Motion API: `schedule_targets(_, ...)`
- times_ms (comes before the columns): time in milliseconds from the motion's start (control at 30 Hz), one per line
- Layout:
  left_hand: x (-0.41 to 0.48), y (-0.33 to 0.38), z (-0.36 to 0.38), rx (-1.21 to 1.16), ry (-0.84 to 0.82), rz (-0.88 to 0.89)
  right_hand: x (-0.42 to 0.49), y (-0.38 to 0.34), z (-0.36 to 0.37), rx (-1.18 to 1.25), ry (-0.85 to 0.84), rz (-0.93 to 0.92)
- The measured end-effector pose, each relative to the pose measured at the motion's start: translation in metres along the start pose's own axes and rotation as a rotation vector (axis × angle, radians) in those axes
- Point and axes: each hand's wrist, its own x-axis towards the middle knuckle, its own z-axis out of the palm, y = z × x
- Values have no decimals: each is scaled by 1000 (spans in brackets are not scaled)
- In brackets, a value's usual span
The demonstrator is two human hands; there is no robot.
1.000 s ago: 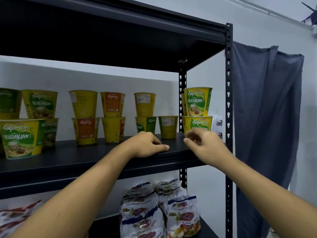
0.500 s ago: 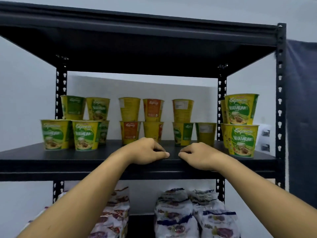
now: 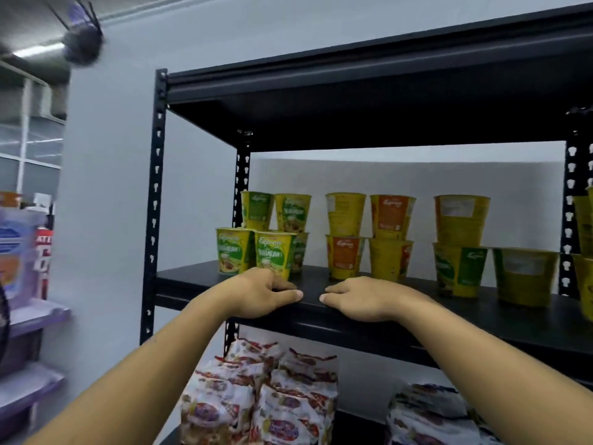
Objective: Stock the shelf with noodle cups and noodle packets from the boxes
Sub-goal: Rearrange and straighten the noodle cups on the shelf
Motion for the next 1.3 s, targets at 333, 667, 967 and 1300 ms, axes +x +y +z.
schedule_targets(333,-15,-53,-12,54,111,-165,50,-49,18,41,6,-68)
schedule_targets(667,-14,-108,-20,74,131,-153,66,-69,23,20,6,-47)
schedule_targets(967,-9,-128,-10,137,212,-36,64,-77,23,43,3,44)
schedule_targets(1300,4,-152,-45,-134,353,64,90,-81,11,197,295,234)
